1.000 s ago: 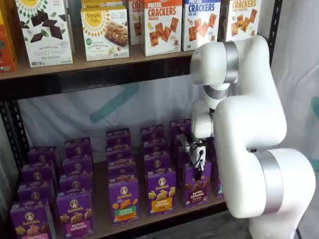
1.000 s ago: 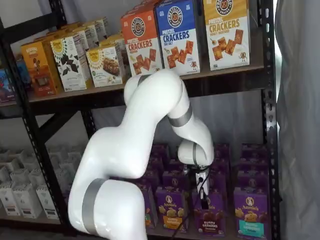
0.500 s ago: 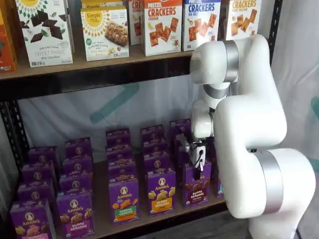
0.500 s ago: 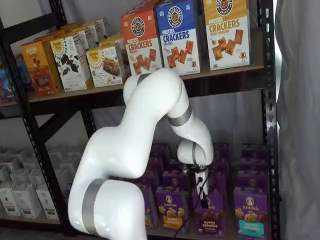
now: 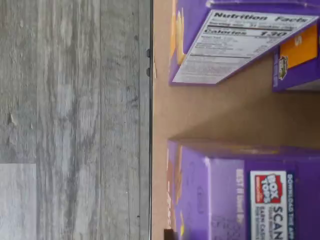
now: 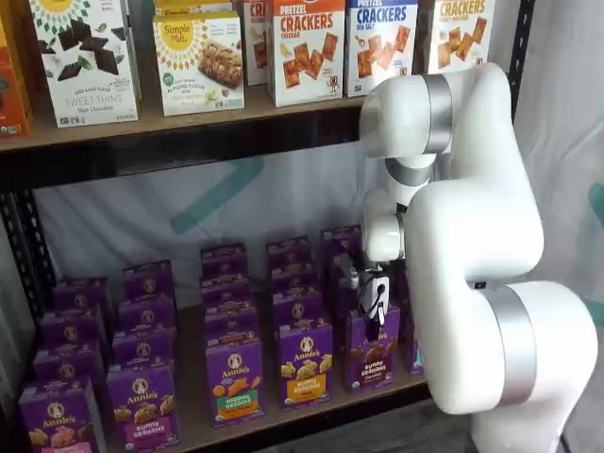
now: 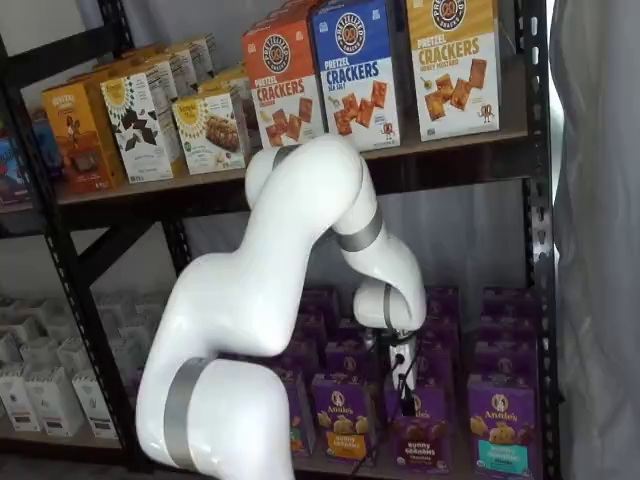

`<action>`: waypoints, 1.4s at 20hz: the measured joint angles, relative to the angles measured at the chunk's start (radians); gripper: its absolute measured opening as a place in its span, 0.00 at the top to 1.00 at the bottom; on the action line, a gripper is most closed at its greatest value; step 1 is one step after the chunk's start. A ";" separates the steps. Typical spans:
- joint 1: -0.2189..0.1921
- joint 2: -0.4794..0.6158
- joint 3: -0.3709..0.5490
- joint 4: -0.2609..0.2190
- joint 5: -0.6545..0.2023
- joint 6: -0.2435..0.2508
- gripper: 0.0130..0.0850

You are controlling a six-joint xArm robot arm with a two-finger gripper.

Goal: Pick up the purple box with a brown patch in the center, on the bottom shelf, the fifth box from the left

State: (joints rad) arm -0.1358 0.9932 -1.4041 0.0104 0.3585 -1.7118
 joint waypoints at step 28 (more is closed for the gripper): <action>0.015 -0.145 0.233 0.002 -0.111 0.011 0.72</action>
State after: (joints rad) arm -0.1208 0.8478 -1.1714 0.0128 0.2479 -1.7009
